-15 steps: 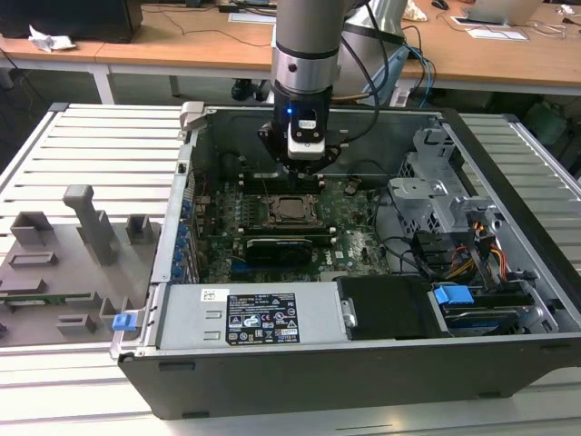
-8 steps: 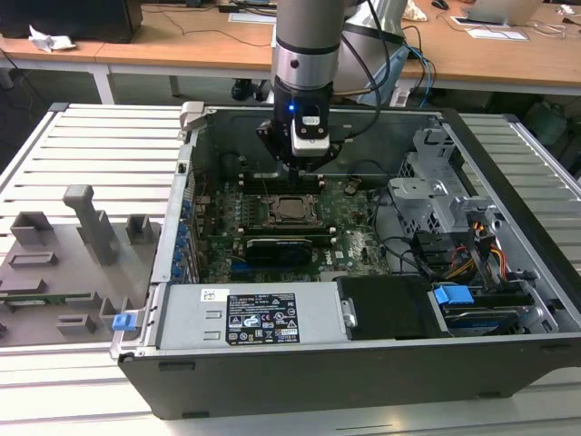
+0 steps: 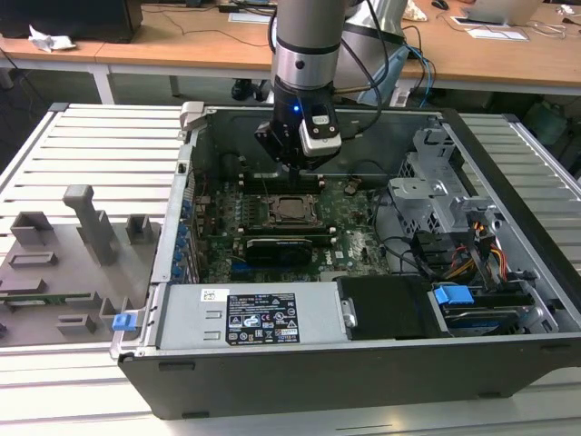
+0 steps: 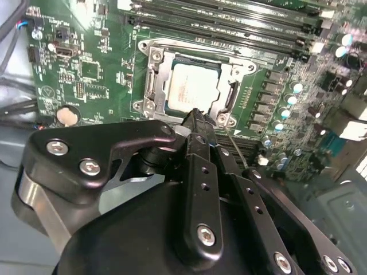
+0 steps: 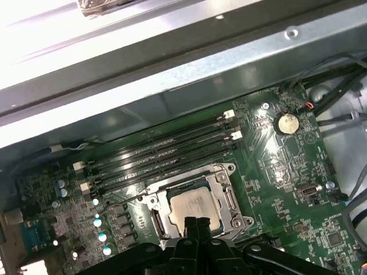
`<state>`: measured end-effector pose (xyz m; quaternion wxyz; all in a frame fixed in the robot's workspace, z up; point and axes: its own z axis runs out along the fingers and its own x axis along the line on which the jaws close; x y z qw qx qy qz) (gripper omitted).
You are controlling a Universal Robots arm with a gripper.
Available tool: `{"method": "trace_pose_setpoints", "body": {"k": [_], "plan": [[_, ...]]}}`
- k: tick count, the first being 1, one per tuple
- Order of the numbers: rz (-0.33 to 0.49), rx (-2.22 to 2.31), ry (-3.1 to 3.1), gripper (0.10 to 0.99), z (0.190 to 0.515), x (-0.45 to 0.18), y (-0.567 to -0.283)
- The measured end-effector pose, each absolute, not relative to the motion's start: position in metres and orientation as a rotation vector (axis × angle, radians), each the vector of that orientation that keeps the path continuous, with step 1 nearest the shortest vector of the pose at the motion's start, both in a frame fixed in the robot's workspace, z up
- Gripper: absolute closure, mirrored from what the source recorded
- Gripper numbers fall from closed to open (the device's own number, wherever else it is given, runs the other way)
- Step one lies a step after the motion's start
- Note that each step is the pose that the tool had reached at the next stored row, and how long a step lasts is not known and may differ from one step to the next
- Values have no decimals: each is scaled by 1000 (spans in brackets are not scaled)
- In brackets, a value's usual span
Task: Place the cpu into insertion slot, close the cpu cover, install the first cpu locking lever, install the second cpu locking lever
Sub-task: 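Install the first cpu locking lever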
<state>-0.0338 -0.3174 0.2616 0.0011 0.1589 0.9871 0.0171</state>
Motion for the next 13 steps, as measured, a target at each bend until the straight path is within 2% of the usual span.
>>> {"method": "trace_pose_setpoints", "body": {"k": [13], "plan": [[54,359,3120,980,262,-34,-318]]}}
